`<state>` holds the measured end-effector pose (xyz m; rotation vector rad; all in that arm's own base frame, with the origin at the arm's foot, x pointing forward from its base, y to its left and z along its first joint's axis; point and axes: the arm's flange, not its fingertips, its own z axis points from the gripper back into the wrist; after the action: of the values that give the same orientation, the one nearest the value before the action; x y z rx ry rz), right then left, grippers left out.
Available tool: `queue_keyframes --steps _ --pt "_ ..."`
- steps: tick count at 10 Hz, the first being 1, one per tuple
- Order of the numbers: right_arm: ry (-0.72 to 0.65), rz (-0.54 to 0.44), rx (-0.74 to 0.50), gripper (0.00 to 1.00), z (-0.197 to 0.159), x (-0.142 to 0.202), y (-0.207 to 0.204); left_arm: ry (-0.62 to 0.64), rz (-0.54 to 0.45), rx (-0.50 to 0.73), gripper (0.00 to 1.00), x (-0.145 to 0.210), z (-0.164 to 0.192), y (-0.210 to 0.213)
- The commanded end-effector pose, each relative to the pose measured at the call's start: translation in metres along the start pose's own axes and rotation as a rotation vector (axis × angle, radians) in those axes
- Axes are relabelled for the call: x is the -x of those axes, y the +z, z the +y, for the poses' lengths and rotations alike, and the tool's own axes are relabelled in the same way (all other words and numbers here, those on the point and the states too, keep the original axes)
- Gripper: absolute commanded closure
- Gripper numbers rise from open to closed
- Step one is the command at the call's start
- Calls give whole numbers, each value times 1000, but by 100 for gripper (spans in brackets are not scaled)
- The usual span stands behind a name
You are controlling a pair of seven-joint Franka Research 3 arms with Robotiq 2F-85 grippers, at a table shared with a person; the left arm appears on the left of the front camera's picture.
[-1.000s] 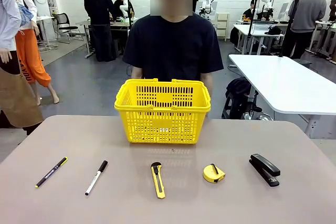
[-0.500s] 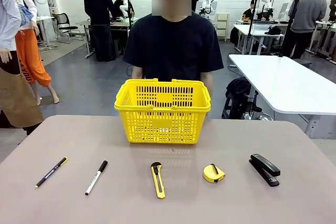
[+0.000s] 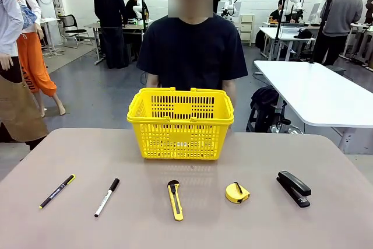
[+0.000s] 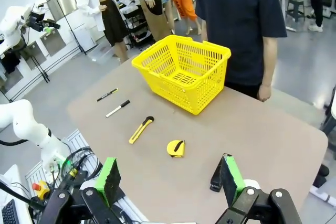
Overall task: Place the items the person wants into the basket.
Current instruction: Pick up the item the person points to and place it in the Market Basket.
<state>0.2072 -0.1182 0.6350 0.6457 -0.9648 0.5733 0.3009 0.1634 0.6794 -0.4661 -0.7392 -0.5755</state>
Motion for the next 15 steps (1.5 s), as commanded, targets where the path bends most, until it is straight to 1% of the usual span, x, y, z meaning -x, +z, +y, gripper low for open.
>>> queue_keyframes --steps 1,15 --pt "3 -16 -7 0 -3 0 -1 -17 -6 11 0 0 -2 2" --pt "3 -16 -7 0 -3 0 -1 -17 -6 11 0 0 -2 2"
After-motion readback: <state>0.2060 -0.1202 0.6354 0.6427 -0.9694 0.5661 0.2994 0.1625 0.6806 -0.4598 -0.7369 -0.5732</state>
